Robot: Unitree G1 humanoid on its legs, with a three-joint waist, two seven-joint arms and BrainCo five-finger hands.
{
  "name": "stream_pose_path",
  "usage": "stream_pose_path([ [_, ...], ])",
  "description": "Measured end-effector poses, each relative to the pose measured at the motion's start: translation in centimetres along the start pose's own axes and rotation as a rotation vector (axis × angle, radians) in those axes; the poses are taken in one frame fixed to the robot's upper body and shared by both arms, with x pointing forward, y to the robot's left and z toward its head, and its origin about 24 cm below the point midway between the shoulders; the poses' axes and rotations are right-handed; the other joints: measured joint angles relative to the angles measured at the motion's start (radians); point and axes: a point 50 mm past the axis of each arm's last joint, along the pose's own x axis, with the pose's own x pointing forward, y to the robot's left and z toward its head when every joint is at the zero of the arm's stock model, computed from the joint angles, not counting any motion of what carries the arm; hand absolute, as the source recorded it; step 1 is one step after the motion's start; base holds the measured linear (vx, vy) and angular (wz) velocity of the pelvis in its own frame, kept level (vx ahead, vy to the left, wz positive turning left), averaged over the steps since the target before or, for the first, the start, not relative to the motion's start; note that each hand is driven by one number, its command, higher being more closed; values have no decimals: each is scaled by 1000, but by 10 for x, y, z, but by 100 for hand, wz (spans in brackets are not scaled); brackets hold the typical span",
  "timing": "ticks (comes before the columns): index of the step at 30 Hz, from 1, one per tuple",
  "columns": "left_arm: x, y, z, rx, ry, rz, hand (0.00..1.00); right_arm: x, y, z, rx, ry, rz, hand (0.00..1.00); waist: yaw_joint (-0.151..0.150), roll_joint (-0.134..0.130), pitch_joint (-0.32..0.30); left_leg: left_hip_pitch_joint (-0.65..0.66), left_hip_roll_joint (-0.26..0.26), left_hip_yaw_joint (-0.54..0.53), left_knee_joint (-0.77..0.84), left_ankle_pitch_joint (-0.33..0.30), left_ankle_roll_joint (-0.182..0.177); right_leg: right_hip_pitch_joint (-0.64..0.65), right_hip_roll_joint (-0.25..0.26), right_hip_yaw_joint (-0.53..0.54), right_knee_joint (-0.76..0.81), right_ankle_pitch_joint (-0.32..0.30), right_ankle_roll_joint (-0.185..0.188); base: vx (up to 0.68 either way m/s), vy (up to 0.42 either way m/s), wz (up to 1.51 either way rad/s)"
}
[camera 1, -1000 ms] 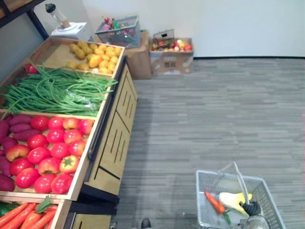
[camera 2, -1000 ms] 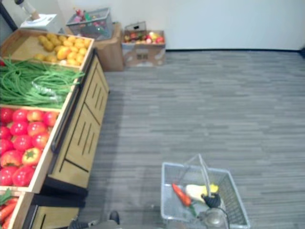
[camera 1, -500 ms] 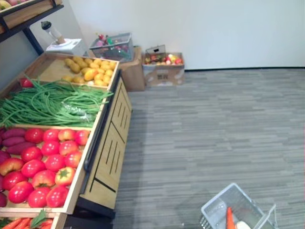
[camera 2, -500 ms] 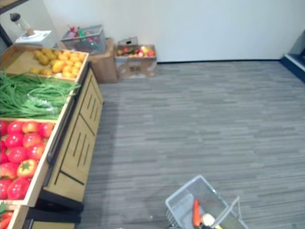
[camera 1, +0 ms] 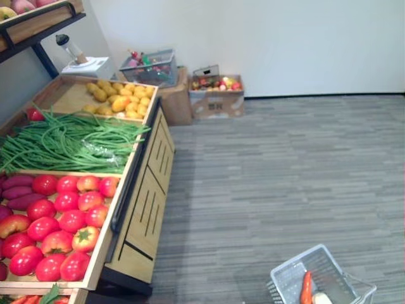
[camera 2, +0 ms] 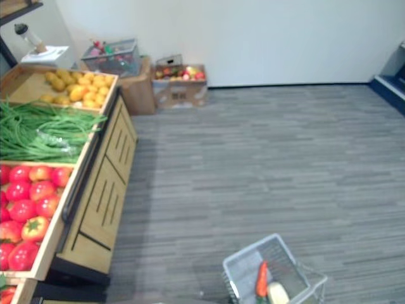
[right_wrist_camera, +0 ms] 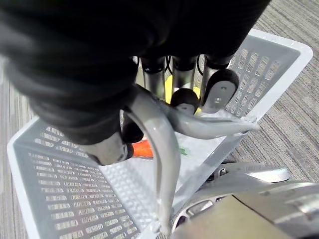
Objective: Pick vegetable in the basket
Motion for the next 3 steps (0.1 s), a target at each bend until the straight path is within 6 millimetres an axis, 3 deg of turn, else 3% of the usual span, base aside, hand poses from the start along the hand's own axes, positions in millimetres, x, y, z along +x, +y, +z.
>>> stream_pose_path([
  [3,0,0,1,28,-9,-8,0,0,2,0,-18,-4,7,100,-1,-2,-5,0,0,0,0,0,0,-1,0,0,0,0,0,0,0,0],
])
